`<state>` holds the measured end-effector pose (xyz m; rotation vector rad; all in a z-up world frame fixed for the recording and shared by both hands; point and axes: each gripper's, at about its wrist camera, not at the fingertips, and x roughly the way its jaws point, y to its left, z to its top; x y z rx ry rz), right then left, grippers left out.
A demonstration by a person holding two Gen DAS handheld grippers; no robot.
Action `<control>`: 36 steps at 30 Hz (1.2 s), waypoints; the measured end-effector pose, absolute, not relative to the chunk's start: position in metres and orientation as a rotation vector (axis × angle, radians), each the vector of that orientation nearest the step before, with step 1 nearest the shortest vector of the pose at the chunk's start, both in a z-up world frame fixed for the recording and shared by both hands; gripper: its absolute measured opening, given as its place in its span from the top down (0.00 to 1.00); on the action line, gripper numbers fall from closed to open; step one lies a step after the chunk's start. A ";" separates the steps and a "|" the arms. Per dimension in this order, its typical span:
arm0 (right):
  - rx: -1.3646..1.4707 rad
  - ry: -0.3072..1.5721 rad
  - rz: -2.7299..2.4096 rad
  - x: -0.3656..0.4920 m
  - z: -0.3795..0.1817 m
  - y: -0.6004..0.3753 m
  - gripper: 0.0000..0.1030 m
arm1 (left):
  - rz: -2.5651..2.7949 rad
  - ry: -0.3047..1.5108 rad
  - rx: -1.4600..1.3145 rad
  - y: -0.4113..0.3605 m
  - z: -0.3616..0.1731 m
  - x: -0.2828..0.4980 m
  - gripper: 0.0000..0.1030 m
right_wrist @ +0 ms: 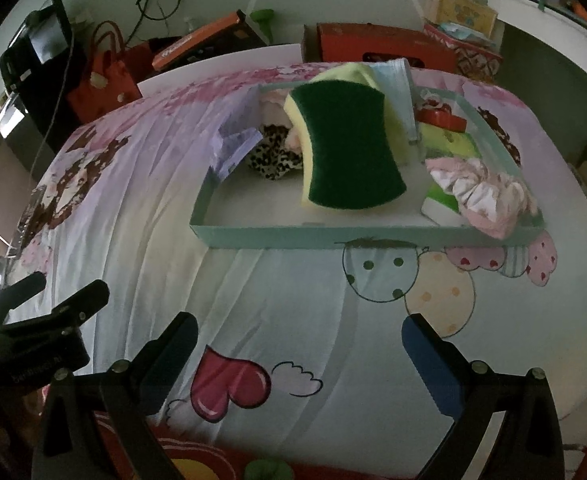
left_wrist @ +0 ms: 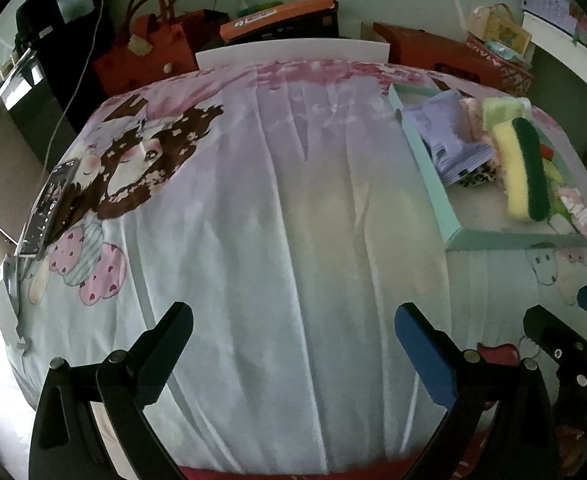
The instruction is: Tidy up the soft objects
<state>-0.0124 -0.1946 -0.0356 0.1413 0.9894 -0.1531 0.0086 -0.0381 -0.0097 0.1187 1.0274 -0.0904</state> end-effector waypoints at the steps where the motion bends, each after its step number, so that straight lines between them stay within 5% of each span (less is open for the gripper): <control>1: 0.141 0.995 -0.160 -0.012 -0.038 -0.195 0.00 | -0.087 1.029 0.119 -0.037 -0.011 0.009 0.02; 36: 0.155 0.993 -0.213 -0.018 -0.057 -0.193 0.00 | 0.003 1.048 0.106 -0.024 -0.031 0.010 0.02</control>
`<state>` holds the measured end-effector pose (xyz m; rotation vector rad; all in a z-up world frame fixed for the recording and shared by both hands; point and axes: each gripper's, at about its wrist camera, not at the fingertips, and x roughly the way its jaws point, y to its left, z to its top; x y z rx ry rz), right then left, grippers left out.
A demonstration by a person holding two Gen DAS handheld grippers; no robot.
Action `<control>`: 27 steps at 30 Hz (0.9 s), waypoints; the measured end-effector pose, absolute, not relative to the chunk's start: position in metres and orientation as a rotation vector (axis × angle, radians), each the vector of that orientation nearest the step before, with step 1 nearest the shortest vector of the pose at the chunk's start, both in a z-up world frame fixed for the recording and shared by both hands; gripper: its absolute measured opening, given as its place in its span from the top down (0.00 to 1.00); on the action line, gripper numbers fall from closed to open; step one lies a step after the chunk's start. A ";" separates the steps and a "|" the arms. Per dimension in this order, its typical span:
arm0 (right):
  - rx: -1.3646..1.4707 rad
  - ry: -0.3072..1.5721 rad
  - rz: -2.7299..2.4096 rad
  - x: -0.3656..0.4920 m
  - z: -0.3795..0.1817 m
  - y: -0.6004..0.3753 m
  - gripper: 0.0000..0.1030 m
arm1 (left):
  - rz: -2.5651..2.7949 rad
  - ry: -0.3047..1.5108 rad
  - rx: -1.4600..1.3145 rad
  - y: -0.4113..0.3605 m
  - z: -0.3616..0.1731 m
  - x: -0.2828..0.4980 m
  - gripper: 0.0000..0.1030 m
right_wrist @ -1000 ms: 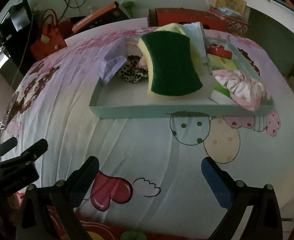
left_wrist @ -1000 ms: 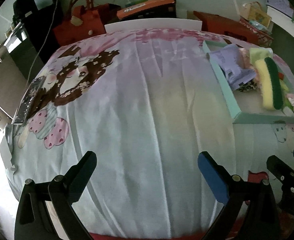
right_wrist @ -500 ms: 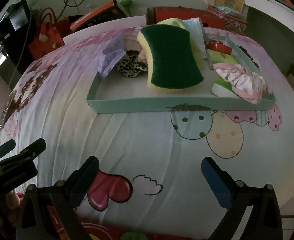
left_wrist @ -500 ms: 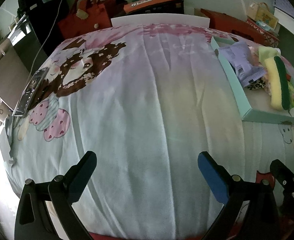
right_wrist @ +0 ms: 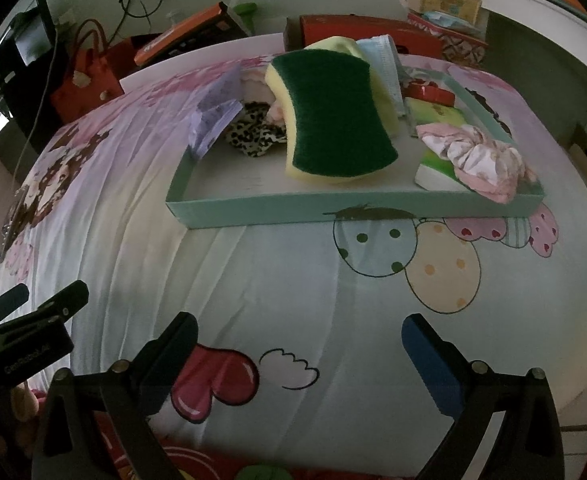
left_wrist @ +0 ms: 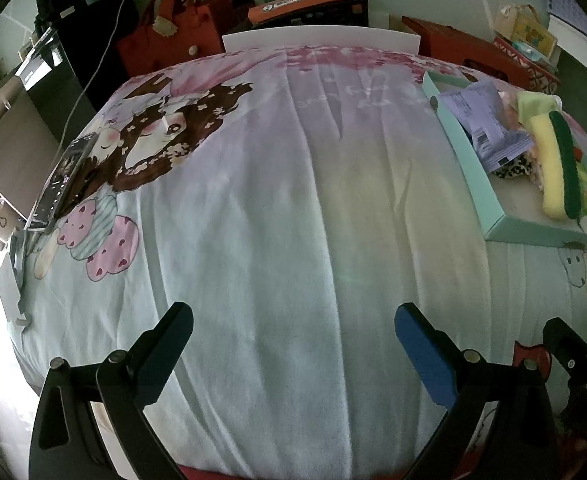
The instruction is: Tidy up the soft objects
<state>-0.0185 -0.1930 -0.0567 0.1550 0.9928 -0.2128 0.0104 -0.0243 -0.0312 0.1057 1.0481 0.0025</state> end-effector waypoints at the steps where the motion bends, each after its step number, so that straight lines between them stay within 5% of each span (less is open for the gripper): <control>1: 0.156 0.992 -0.214 -0.019 -0.057 -0.193 0.00 | 0.003 1.047 0.108 -0.025 -0.031 0.010 0.02; 27: 0.170 0.980 -0.233 -0.021 -0.057 -0.193 0.00 | 0.014 1.029 0.142 -0.026 -0.028 0.007 0.02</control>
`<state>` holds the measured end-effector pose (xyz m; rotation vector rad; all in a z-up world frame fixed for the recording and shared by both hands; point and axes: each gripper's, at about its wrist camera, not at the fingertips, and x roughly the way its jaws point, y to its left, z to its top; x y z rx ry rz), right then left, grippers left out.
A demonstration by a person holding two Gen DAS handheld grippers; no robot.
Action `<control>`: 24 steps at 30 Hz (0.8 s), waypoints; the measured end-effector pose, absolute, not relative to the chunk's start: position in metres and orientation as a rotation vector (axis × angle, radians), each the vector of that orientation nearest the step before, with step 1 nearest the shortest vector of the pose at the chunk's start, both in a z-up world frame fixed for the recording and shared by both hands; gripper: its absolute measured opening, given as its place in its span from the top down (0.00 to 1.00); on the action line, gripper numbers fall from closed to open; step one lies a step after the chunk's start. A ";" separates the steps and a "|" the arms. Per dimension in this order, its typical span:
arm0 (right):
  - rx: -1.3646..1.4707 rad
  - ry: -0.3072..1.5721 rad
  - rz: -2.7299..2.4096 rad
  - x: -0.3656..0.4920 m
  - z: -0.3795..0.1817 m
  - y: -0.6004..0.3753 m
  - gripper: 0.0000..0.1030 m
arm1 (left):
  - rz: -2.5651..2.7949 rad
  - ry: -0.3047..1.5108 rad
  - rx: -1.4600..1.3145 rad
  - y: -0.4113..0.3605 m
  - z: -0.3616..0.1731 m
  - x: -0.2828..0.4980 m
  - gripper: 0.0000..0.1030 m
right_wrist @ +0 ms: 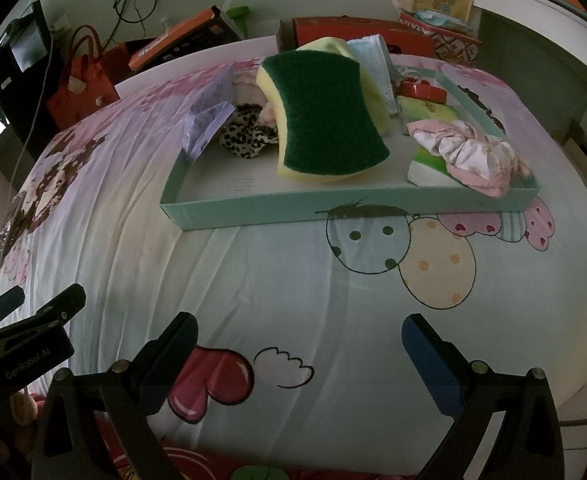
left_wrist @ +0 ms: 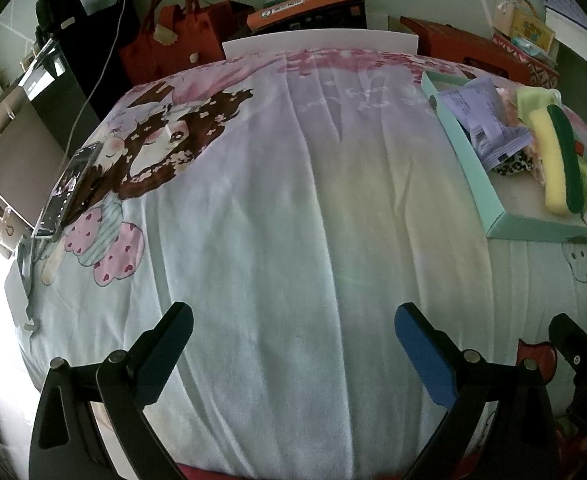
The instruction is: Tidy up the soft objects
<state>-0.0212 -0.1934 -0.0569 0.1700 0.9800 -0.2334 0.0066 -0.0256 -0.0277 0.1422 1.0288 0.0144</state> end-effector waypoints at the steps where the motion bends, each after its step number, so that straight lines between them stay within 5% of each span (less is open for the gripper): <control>1: 0.170 0.980 -0.233 -0.021 -0.057 -0.193 0.00 | 0.014 1.028 0.144 -0.026 -0.027 0.006 0.02; 24: 0.173 0.983 -0.236 -0.021 -0.057 -0.194 0.00 | 0.018 1.022 0.162 -0.027 -0.027 0.004 0.02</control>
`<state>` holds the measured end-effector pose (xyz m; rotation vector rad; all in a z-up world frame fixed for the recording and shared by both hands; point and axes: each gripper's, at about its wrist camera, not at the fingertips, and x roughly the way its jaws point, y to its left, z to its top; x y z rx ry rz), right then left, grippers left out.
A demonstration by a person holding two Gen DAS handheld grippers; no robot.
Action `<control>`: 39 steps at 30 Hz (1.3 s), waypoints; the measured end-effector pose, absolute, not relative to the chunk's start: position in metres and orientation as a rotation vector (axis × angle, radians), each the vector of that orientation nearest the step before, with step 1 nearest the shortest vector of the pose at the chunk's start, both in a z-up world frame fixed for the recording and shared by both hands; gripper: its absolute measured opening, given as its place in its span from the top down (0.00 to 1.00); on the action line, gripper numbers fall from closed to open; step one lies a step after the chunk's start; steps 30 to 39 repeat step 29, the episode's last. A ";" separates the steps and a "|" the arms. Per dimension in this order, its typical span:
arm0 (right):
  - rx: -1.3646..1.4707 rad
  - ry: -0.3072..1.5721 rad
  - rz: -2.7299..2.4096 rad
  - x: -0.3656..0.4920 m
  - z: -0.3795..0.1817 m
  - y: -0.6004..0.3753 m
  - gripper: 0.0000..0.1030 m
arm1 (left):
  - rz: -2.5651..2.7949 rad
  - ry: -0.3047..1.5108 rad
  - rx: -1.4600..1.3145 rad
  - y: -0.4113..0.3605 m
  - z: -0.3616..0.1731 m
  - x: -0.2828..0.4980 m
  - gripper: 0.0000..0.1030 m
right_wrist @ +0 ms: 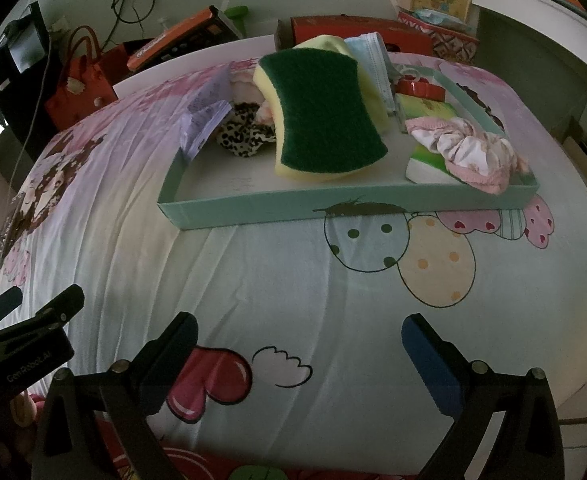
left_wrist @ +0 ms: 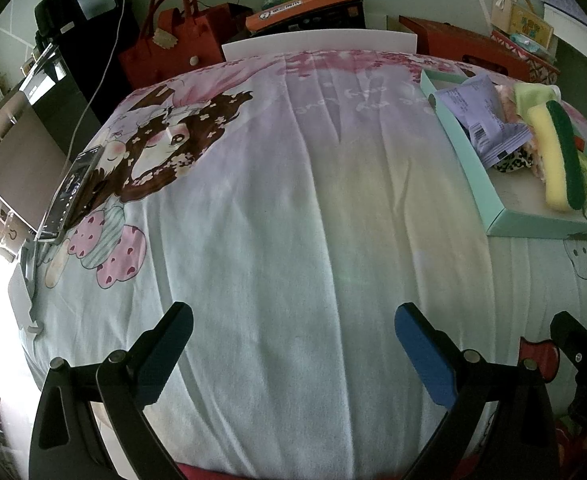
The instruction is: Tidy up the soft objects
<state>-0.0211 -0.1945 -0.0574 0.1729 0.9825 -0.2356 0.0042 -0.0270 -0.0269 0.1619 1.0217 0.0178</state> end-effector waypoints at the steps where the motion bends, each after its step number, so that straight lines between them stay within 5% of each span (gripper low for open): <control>1: 0.172 0.982 -0.236 -0.021 -0.057 -0.194 0.00 | 0.017 1.022 0.162 -0.027 -0.027 0.004 0.02; 39: 0.168 0.982 -0.239 -0.021 -0.058 -0.194 0.00 | 0.019 1.010 0.162 -0.026 -0.023 0.003 0.02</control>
